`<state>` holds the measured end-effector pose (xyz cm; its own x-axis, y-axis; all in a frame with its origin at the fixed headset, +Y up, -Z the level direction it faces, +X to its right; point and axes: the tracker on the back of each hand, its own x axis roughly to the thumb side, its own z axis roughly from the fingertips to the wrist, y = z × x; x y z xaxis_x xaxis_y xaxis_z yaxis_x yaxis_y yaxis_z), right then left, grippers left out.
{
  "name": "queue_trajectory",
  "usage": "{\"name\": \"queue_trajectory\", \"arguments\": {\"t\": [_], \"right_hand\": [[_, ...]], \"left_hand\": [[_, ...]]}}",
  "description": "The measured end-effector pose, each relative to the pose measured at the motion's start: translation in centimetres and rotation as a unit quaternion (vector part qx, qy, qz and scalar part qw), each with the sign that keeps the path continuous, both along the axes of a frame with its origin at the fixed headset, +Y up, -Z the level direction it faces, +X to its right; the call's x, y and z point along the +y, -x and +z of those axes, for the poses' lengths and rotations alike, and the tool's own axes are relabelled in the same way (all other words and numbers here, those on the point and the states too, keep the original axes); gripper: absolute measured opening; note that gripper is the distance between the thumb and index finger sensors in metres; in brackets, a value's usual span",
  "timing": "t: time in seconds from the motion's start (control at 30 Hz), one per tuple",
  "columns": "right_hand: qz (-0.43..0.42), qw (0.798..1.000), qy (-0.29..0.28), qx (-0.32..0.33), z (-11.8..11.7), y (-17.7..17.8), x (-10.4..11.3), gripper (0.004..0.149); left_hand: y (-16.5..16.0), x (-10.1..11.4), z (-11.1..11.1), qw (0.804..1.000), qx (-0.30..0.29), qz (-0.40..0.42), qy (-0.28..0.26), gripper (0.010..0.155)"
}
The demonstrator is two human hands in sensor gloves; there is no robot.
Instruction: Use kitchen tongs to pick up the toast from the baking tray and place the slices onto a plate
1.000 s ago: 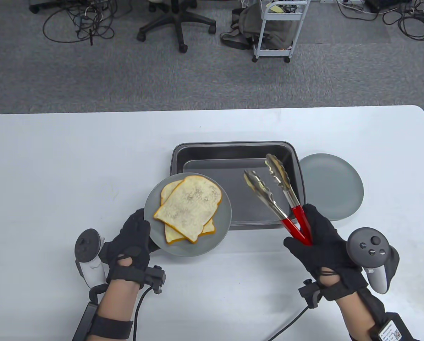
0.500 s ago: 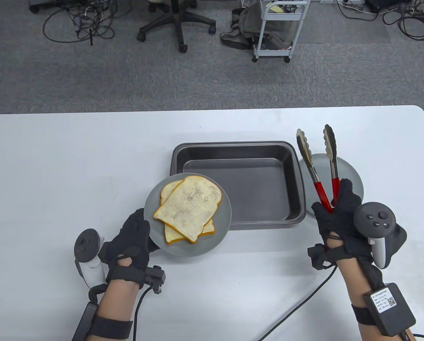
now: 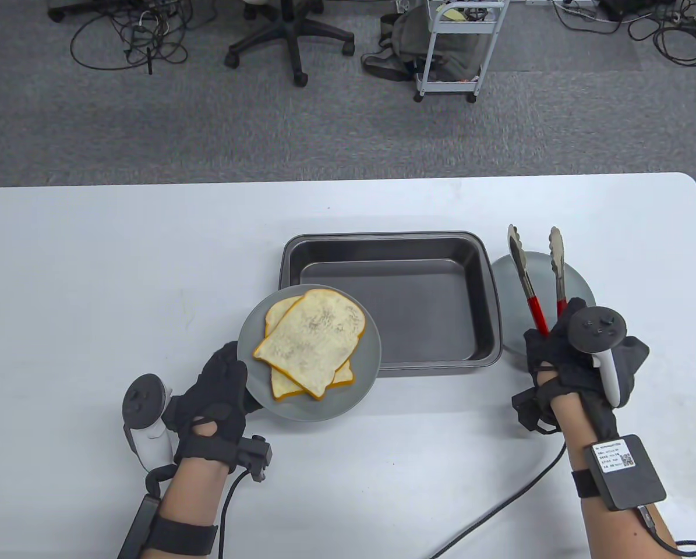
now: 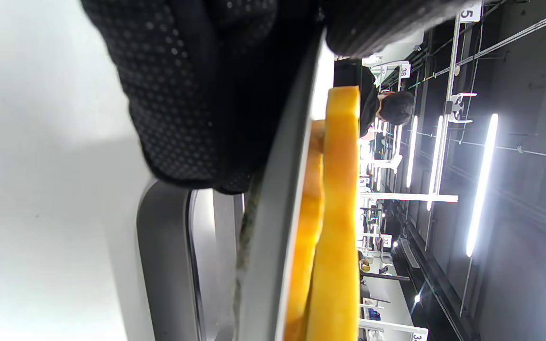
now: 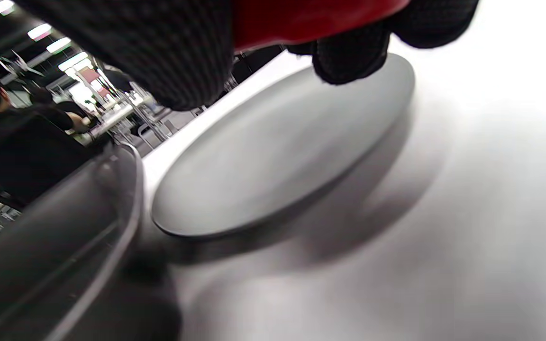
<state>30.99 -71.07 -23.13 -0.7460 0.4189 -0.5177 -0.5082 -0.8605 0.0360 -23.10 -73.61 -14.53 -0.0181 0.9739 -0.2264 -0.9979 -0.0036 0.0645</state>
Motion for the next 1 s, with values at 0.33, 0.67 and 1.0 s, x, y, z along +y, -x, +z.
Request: {"name": "queue_trajectory", "arguments": {"t": [0.33,0.67,1.0], "right_hand": [[0.031,0.995,0.092,-0.004,-1.1,-0.1,-1.9,0.092],[0.044,0.994,0.102,-0.012,-1.1,-0.4,-1.9,0.093],[0.018,0.999,0.034,0.008,0.4,-0.4,2.3,0.089]], "left_hand": [[0.0,0.0,0.0,1.000,0.000,0.000,0.000,0.057],[0.1,0.1,0.0,1.000,0.001,0.000,-0.001,0.057],[0.1,0.2,0.0,1.000,0.000,0.000,-0.005,0.057]]}}
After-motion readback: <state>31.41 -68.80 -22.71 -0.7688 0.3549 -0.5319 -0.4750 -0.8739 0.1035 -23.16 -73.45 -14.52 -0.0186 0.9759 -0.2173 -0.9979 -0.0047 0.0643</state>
